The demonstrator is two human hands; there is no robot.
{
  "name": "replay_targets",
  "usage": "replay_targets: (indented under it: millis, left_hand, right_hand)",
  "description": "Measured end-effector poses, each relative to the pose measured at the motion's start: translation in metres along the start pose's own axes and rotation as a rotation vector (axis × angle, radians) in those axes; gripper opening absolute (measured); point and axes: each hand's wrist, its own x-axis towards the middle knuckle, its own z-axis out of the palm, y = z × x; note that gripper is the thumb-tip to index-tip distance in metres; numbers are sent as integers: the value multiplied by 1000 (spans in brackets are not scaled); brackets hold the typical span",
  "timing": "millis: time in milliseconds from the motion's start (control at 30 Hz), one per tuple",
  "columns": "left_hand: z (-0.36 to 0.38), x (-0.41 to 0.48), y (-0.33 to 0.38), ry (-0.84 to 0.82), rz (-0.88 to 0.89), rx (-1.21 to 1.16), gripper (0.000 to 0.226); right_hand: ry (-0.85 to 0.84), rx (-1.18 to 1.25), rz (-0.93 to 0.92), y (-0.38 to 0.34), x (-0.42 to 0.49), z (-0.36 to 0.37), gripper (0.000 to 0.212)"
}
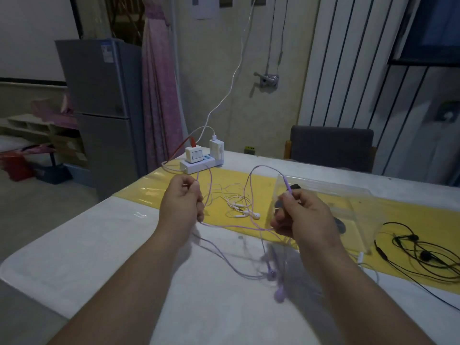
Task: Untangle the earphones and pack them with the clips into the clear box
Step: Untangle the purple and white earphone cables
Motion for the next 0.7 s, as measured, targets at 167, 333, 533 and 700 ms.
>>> replay_targets:
  millis: [167,333,533,700]
  left_hand:
    - [1,-1,-4,-68,-9,66,11]
    - [-2,4,-2,84,-44,231,11]
    - [-3,-4,6,215,-44,560,60]
    - [-7,-7,16,398,148,535,25]
  right_hand:
    - [-44,95,-23,-4,-6,8,18]
    - [-64,247,-48,-13,-8,4,22]
    - [-165,370,-42,-11,-6,4,21]
    - [-155,260,-39,-8,-6,5,19]
